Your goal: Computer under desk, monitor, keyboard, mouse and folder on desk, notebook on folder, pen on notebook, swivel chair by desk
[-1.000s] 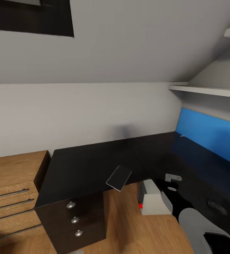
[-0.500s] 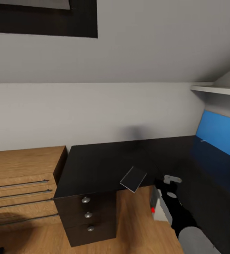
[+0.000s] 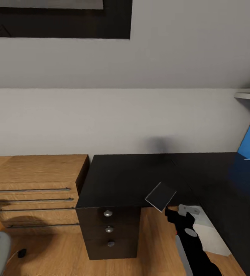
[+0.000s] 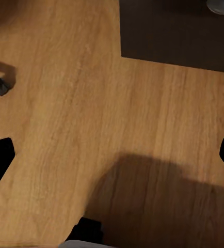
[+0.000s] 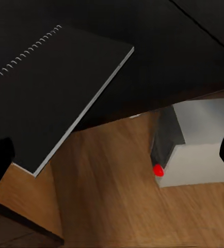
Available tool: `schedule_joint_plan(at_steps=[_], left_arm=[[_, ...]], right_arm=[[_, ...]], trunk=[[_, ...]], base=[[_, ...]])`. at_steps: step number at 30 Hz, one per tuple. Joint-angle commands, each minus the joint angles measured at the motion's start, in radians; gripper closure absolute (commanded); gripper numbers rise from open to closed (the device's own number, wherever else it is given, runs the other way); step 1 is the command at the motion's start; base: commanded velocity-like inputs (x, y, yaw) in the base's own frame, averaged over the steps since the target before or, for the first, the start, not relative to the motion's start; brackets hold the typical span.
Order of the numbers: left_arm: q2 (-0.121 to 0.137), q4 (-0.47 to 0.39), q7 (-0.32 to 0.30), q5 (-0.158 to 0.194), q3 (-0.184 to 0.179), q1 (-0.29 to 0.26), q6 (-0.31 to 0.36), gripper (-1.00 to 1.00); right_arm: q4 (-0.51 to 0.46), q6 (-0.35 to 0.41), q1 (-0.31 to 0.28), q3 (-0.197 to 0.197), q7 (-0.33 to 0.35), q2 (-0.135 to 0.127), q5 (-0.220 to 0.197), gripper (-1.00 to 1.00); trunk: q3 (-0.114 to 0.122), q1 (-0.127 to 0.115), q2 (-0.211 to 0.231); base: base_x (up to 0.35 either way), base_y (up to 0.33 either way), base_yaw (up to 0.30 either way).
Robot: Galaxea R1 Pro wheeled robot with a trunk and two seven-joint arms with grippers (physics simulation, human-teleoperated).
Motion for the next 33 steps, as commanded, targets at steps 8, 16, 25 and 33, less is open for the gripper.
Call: schedule_joint_plan(at_steps=[8, 16, 25, 33], left_arm=[[0.01, 0.0, 0.004, 0.009, -0.006, -0.001, -0.004, -1.0], [0.024, 0.0, -0.001, 0.008, -0.004, -0.001, -0.073, -1.0], [0.03, 0.014, 0.002, 0.009, -0.002, -0.001, -0.172, -1.0], [0.033, 0.022, 0.003, 0.009, -0.001, -0.001, -0.178, -1.0]], right_arm=[[0.01, 0.006, 0.002, 0.024, -0.003, 0.002, 0.0, -1.0], [0.014, 0.0, 0.002, 0.033, -0.002, 0.002, 0.0, -1.0], [0.014, -0.001, 0.003, 0.035, -0.002, 0.002, 0.0, -1.0], [0.015, -0.003, 0.003, 0.054, -0.001, 0.002, 0.0, -1.0]], trunk=[[-0.007, 0.0, -0.001], [-0.012, 0.0, -0.001], [-0.018, 0.0, -0.001], [-0.024, 0.0, -0.001]], base=[[0.0, 0.0, 0.268], [0.0, 0.0, 0.267], [-0.103, 0.0, 0.267], [-0.311, 0.0, 0.267]])
